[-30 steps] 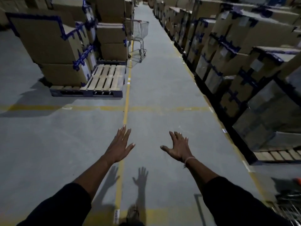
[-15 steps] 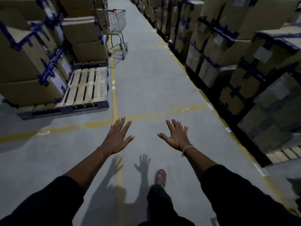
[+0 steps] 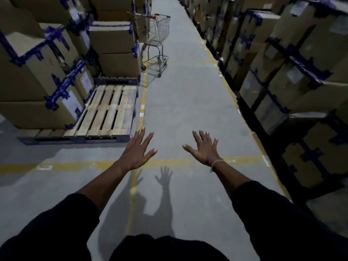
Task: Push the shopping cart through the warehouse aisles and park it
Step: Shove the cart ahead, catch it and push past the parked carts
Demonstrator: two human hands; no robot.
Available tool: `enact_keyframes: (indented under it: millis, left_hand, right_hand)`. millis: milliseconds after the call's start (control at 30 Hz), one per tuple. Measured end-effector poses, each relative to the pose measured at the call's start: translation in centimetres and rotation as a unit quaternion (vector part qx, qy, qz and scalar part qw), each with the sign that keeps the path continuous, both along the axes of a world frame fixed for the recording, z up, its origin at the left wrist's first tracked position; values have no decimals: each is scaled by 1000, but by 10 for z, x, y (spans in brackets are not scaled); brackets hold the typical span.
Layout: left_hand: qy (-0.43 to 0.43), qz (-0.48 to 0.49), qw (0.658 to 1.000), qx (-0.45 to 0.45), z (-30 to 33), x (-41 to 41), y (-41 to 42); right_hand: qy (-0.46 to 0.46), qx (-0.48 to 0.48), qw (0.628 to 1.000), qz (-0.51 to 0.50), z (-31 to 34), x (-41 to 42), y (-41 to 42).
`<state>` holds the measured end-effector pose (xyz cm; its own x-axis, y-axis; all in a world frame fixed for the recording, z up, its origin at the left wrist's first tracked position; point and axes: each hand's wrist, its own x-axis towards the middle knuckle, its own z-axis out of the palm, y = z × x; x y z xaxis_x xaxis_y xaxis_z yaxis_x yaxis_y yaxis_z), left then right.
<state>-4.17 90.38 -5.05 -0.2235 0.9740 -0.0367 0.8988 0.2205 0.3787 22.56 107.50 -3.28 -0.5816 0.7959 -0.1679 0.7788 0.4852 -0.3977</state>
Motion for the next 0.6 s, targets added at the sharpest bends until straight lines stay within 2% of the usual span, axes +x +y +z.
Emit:
enact_keyframes:
  millis: [233,433,600]
  left_hand:
    - [-8,43,999,-9,-24,-115,128]
    - [-30,38,999,-11,-39,-241,266]
    - [-20,10,999,-22,-22,-347,386]
  right_hand:
    - [-4,11,999,36,-9,-124,147]
    - [-12,3,999,30,-23,-243,275]
    - [3,-2,1000,2,-9,-337,381]
